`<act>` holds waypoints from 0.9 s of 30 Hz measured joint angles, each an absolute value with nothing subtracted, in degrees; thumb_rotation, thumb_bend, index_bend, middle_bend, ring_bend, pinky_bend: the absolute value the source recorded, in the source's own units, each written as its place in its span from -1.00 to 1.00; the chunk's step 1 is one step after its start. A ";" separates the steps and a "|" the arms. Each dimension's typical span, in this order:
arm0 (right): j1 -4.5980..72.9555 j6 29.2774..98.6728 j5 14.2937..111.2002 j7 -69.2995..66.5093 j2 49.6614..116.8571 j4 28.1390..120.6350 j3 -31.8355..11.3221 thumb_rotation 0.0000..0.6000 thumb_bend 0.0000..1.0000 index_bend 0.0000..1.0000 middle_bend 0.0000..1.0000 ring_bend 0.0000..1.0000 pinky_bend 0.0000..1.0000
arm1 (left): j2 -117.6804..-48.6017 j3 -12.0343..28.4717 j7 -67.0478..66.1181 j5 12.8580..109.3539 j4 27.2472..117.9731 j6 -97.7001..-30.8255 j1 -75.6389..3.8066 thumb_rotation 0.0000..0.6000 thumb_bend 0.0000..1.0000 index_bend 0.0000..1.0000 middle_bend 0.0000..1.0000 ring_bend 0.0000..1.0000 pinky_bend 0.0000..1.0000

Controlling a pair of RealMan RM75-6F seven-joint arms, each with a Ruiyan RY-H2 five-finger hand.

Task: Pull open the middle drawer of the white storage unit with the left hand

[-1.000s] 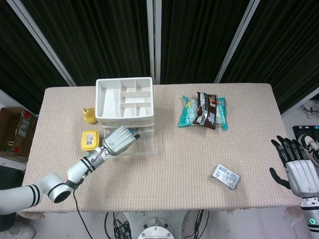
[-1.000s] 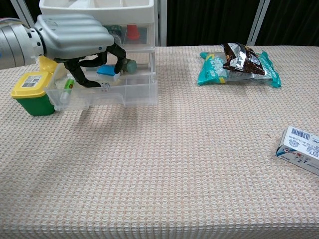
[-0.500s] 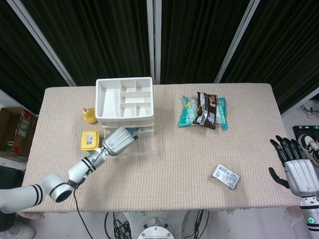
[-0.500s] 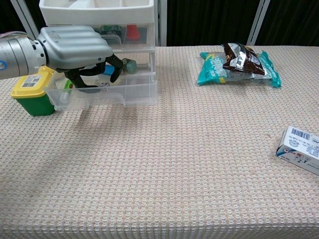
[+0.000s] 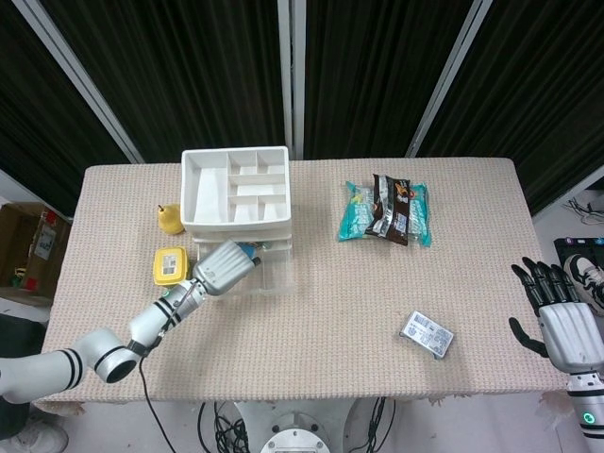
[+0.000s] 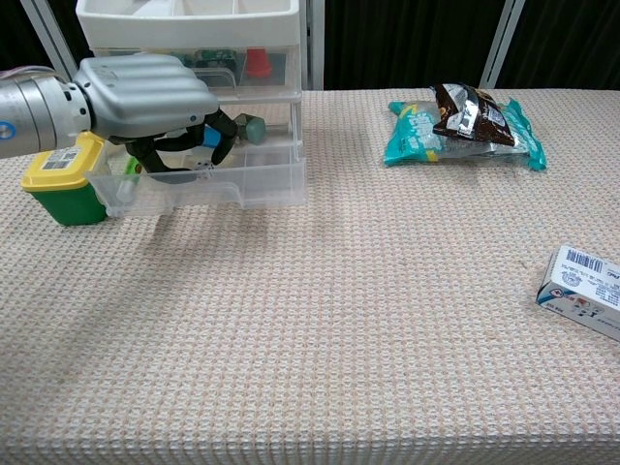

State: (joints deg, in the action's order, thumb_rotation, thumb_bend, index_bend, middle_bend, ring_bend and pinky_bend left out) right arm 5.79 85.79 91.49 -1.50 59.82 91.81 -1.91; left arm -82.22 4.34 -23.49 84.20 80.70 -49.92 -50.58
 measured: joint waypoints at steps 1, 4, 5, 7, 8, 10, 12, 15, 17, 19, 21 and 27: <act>5.79 85.80 91.50 -1.52 59.82 91.81 -1.90 1.00 -0.43 -1.00 -1.00 -1.00 -1.00 | -82.18 4.33 -23.43 84.20 80.76 -50.06 -50.53 1.00 -0.20 0.09 0.75 0.99 1.00; 5.81 85.80 91.63 -1.61 59.81 91.80 -1.89 1.00 -0.43 -1.00 -1.00 -1.00 -1.00 | -81.81 4.40 -23.13 84.25 81.37 -50.93 -50.22 1.00 -0.19 0.09 0.75 0.99 1.00; 5.83 85.83 91.70 -1.68 59.81 91.79 -1.89 1.00 -0.43 -1.00 -1.00 -1.00 -1.00 | -81.60 4.44 -23.08 84.31 81.66 -51.37 -50.06 1.00 -0.19 0.09 0.75 0.99 1.00; 5.86 85.89 91.87 -1.82 59.79 91.75 -1.90 1.00 -0.43 -1.00 -1.00 -1.00 -1.00 | -80.87 4.57 -23.10 84.44 82.67 -52.76 -49.53 1.00 -0.19 0.09 0.75 0.99 1.00; 5.89 85.97 92.00 -1.94 59.77 91.70 -1.91 1.00 -0.43 -1.00 -1.00 -1.00 -1.00 | -80.45 4.65 -23.14 84.50 83.26 -53.52 -49.21 1.00 -0.19 0.09 0.75 0.99 1.00; 5.94 86.07 92.23 -2.10 59.73 91.64 -1.92 1.00 -0.43 -1.00 -1.00 -1.00 -1.00 | -79.22 4.82 -23.35 84.66 85.07 -55.65 -48.26 1.00 -0.19 0.09 0.75 0.99 1.00; 6.02 86.19 92.53 -2.32 59.69 91.53 -1.93 1.00 -0.43 -1.00 -1.00 -1.00 -1.00 | -77.67 4.88 -23.72 85.07 87.46 -58.23 -47.02 1.00 -0.20 0.09 0.75 0.99 1.00; 6.11 86.25 92.86 -2.65 59.76 91.22 -1.87 1.00 -0.43 -1.00 -1.00 -1.00 -1.00 | -75.55 4.53 -24.76 86.62 91.53 -62.53 -44.83 1.00 -0.20 0.09 0.74 0.99 1.00; 6.19 86.08 92.89 -2.82 59.95 90.97 -1.80 1.00 -0.43 -1.00 -1.00 -1.00 -1.00 | -74.67 3.92 -25.82 88.43 93.81 -64.97 -43.61 1.00 -0.21 0.09 0.74 0.99 1.00; 6.24 85.99 93.02 -2.99 60.10 90.80 -1.71 1.00 -0.43 -1.00 -1.00 -1.00 -1.00 | -74.27 2.85 -27.32 91.12 95.61 -66.45 -42.63 1.00 -0.21 0.09 0.74 0.99 1.00; 6.23 86.14 93.26 -3.05 60.19 90.72 -1.63 1.00 -0.43 -1.00 -1.00 -1.00 -1.00 | -74.54 1.57 -29.11 93.94 96.92 -66.82 -42.08 1.00 -0.20 0.09 0.74 0.99 1.00; 5.65 87.12 93.50 -3.09 59.99 90.85 -1.44 1.00 -0.43 -1.00 -1.00 -1.00 -1.00 | -79.60 -0.54 -34.19 97.08 96.69 -63.50 -42.38 1.00 -0.21 0.09 0.74 0.99 1.00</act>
State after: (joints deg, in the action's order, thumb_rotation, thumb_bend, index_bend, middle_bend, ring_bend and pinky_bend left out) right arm 5.65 87.12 93.50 -3.09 59.99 90.85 -1.44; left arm -79.60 -0.54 -34.19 97.08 96.69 -63.50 -42.38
